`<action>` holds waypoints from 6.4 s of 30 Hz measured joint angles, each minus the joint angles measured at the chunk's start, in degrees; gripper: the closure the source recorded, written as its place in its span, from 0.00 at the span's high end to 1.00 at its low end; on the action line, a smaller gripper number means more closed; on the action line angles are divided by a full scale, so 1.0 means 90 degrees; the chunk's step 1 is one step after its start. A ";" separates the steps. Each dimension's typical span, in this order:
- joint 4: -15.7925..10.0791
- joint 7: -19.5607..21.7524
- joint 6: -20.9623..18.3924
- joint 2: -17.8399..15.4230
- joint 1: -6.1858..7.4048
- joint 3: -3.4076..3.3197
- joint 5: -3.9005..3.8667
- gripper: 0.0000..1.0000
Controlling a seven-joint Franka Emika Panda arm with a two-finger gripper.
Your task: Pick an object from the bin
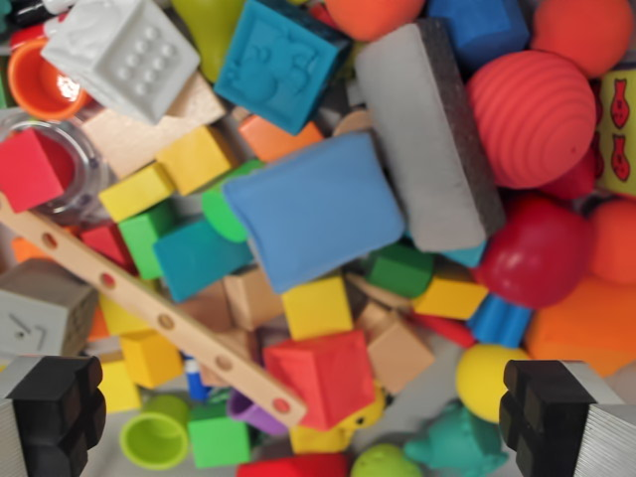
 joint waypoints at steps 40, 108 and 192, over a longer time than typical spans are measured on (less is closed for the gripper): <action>0.0050 -0.3298 0.1758 0.1705 -0.0583 -0.0065 0.0000 1.00; 0.0096 -0.3305 0.2773 0.2681 -0.0574 -0.0063 0.0000 0.00; 0.1305 -0.3305 -0.0953 0.0195 -0.0574 -0.0070 0.0000 0.00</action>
